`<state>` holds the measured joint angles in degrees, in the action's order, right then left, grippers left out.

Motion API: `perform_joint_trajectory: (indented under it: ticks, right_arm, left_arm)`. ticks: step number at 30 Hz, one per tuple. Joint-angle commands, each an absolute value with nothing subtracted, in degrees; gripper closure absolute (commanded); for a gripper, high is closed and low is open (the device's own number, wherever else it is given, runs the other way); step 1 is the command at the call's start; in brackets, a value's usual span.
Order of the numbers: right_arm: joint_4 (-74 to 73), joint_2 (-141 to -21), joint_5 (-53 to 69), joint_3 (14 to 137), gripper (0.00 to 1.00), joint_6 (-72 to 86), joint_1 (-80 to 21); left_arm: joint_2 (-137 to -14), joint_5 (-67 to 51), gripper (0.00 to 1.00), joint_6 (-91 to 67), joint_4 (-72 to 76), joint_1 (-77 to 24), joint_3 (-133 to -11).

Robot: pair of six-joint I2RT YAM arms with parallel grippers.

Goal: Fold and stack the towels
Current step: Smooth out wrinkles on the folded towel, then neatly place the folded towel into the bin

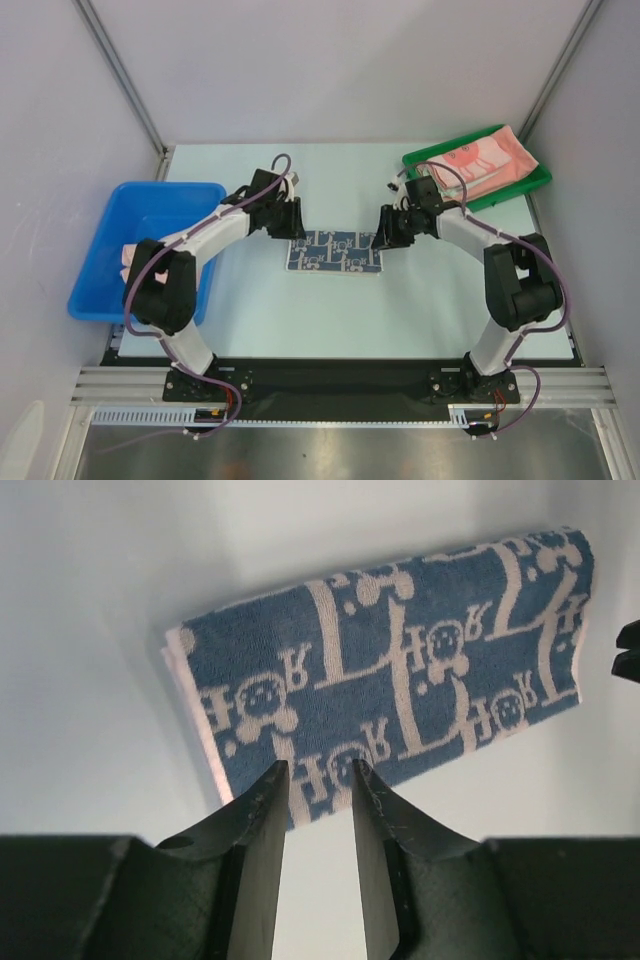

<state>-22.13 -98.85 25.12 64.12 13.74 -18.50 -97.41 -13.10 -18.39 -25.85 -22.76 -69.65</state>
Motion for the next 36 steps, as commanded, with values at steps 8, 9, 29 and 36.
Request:
perform_joint_trajectory:
  ticks: [8,9,29,36]
  right_arm:
    - [-7.5,-109.3,26.5,67.9,0.63,13.1,-16.5]
    - [-6.9,-110.6,26.4,68.0,0.63,12.9,-16.3]
    - [-14.9,-98.8,15.8,60.1,0.32,22.3,-20.3]
    - [-8.7,-103.3,16.8,57.3,0.36,22.0,-21.6]
  left_arm:
    - [-105.5,-8.9,0.63,-22.7,-21.5,-23.1,-65.9]
    - [-105.6,-8.3,0.63,-22.7,-21.3,-23.1,-65.4]
    - [-100.2,-12.5,0.62,-23.8,-20.0,-23.1,-59.3]
    - [-98.4,-11.0,0.63,-25.0,-18.8,-23.3,-54.7]
